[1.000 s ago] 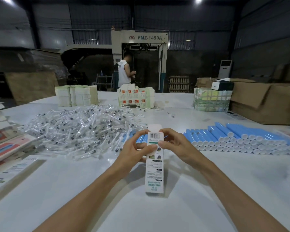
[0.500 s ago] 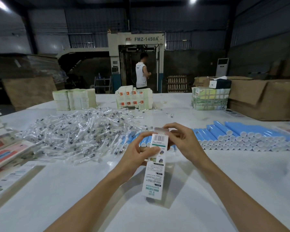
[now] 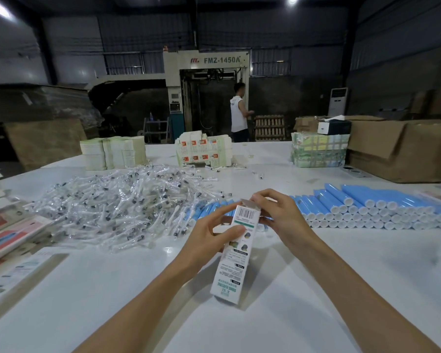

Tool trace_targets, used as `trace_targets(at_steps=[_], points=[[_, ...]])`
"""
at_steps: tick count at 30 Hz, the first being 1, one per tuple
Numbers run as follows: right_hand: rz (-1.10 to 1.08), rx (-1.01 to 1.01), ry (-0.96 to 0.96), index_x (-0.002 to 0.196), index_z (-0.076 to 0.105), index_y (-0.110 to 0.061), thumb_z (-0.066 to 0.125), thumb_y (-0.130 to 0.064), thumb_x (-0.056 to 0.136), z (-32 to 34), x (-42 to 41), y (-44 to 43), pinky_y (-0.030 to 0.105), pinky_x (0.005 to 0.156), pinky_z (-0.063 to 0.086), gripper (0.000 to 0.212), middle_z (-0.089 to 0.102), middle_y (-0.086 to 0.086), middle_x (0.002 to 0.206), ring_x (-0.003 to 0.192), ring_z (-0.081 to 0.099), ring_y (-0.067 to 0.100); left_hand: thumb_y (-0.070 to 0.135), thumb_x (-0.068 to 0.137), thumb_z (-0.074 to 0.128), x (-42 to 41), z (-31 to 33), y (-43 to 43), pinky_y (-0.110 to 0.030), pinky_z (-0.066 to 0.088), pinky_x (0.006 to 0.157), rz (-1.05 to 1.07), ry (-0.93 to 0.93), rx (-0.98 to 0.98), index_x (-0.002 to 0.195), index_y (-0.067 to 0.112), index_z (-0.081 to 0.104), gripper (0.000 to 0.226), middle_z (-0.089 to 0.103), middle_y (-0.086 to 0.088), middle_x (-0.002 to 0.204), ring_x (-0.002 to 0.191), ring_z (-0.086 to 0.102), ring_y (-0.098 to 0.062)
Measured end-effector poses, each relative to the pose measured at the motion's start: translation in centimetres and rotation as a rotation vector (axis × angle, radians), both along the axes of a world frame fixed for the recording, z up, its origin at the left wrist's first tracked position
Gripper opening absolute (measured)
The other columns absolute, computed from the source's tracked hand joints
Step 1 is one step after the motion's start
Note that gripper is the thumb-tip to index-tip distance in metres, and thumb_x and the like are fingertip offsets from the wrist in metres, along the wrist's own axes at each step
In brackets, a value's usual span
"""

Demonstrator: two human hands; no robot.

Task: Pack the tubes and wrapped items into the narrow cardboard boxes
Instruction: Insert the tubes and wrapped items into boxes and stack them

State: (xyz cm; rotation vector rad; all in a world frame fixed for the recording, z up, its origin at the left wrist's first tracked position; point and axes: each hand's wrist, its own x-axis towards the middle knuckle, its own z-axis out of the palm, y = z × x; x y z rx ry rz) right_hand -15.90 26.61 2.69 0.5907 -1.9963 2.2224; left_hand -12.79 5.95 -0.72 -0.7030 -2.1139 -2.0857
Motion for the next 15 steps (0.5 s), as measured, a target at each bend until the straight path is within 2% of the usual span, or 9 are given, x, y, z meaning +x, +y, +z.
trace_targets(at_steps=[3,8,15], points=[[0.025,-0.070,-0.080,0.092,0.077,-0.011,0.070,-0.021,0.100,0.07,0.05,-0.14,0.023,0.072,0.058,0.014,0.078,0.013,0.088,0.085,0.075,0.021,0.029,0.096,0.082,0.10,0.12,0.06,-0.035,0.064,0.076,0.035,0.020,-0.001,0.145,0.044,0.062,0.054,0.078,-0.004,0.121,0.100,0.080,-0.031],[0.032,-0.058,-0.075,0.089,0.081,-0.010,0.074,-0.015,0.096,0.08,0.04,-0.23,0.023,0.075,0.059,0.010,0.078,0.017,0.090,0.084,0.075,0.020,0.027,0.094,0.085,0.33,0.23,0.01,-0.037,0.064,0.076,0.038,0.026,0.011,0.140,0.036,0.059,0.054,0.079,-0.006,0.119,0.102,0.080,-0.032],[0.025,-0.040,-0.082,0.093,0.076,-0.002,0.073,-0.011,0.096,0.00,-0.28,0.01,0.025,0.076,0.060,0.009,0.078,0.019,0.091,0.086,0.076,0.022,0.023,0.096,0.082,0.63,0.29,0.08,-0.039,0.064,0.075,0.024,0.027,0.018,0.144,0.041,0.055,0.059,0.078,-0.007,0.122,0.097,0.080,-0.036]])
